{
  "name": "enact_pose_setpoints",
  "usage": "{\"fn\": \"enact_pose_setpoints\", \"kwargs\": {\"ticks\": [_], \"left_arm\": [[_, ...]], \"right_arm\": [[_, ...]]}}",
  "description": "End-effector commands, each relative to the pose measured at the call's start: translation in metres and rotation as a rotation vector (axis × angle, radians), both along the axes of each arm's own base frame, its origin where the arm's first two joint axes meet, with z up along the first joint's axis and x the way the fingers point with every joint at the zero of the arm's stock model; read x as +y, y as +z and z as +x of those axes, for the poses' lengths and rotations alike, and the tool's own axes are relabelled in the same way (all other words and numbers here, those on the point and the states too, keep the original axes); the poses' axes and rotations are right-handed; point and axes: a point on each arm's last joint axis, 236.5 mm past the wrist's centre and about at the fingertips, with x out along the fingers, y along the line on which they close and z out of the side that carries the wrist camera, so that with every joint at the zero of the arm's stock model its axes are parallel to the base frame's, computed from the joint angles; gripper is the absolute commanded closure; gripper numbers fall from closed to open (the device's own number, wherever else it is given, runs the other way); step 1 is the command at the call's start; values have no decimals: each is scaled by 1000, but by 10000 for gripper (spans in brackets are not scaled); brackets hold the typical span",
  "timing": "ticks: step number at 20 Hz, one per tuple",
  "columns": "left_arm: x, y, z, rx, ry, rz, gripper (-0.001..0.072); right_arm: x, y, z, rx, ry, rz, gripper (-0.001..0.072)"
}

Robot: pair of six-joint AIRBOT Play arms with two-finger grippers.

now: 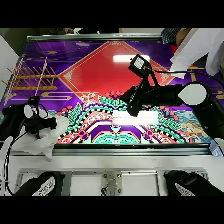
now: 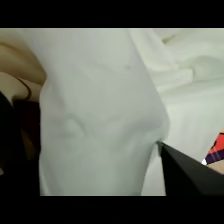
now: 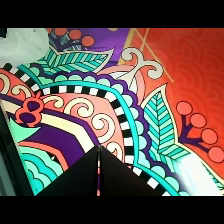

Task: Fold the clothes and pants, and hang the long-sleeved shirts on hangers.

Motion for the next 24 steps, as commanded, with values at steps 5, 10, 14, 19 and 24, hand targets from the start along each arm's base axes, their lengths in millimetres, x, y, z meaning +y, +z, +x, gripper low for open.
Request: {"fn": "enact_pose_setpoints", "kwargs": {"ticks": [5,10,14,19,24], "left_arm": [[-66,55,63,-212,-163,-65,692],[-229,187,133,-545,-482,-232,693],[-348,219,169,-627,-636,-377,693],[-432,200,194,-606,-713,-503,61],[-365,176,194,-488,-562,-518,20]], "right_arm": [[15,15,-9,61,10,114,690],[-69,63,71,-124,-390,204,689],[-185,75,106,-69,-765,311,690],[-256,51,107,40,-934,300,689],[-250,22,90,167,-896,229,39]]}}
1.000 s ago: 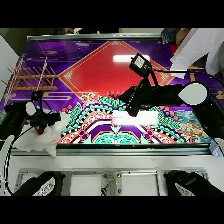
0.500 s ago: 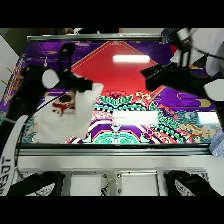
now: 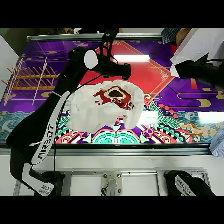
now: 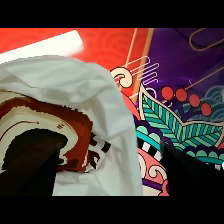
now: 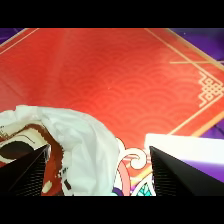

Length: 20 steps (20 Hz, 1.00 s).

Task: Fold the clothes and pants, and hang the long-sleeved shirts on hangers.

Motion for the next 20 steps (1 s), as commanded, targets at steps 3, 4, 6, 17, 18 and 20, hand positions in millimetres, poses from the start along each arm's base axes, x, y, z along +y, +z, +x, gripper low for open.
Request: {"fn": "enact_pose_setpoints", "kwargs": {"ticks": [3,4,6,17,18,20], "left_arm": [[88,-55,-42,206,96,70,20],[104,-71,-60,246,110,90,20],[132,-106,-104,344,129,133,20],[205,-200,-227,608,562,-14,21],[205,-206,-225,636,622,-84,21],[201,-220,-221,698,716,-184,20]], "right_arm": [[18,-49,-30,219,102,-1,150],[23,-62,-34,256,118,4,153],[29,-91,-42,345,106,52,153],[56,-187,-81,612,113,136,208],[59,-187,-80,605,120,132,208],[67,-186,-78,592,137,123,208]]}}
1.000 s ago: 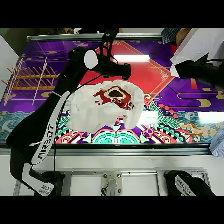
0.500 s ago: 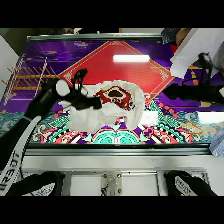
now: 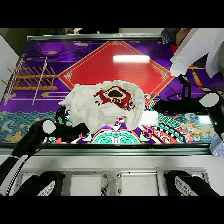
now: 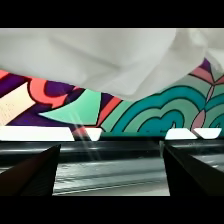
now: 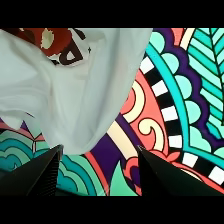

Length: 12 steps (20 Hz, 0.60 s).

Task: Fold the clothes and pants, and hang the long-sleeved shirts on hangers.

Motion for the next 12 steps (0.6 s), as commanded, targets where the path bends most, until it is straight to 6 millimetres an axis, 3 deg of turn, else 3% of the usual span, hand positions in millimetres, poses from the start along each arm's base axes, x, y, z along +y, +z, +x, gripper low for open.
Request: {"fn": "enact_pose_setpoints", "kwargs": {"ticks": [1,4,7,8,9,10,11,12], "left_arm": [[-3,-21,10,45,264,-133,20],[-18,-32,26,54,282,-164,21],[-41,-41,40,56,219,-142,22],[-47,-43,46,61,204,-139,163],[-50,-44,52,59,192,-133,390],[-53,-44,58,59,189,-135,542],[-54,-43,64,52,185,-136,650],[-53,-40,70,39,180,-139,692]], "right_arm": [[13,-2,0,-10,27,-1,208],[21,-2,-3,-9,49,-2,208],[14,-10,-6,21,20,-27,208],[8,-17,-9,53,-11,-40,209],[1,-28,-15,98,-56,-56,209],[-4,-40,-21,146,-111,-61,208],[-5,-54,-28,188,-162,-53,208],[-1,-67,-35,215,-194,-39,208]]}}
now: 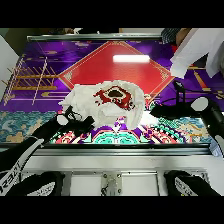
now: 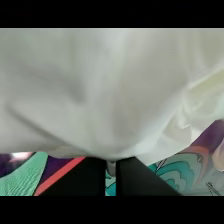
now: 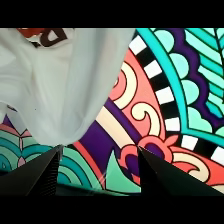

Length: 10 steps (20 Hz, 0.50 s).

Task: Fold the clothes and pants, and hang the long-sleeved shirts on hangers.

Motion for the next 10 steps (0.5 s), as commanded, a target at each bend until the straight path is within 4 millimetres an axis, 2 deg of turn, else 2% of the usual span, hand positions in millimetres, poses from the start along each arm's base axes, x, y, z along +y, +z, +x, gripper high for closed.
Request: {"fn": "enact_pose_setpoints", "kwargs": {"ticks": [1,4,7,10], "left_arm": [[-6,5,21,-37,-21,-4,692],[-10,12,24,-65,-74,-6,692],[-11,12,20,-55,-96,-8,692],[-12,12,17,-53,-116,-9,692]], "right_arm": [[1,-40,-20,107,-146,11,208],[35,-69,-27,127,-194,77,208],[76,-85,-21,133,-192,138,208],[101,-103,-18,153,-220,173,208]]}}
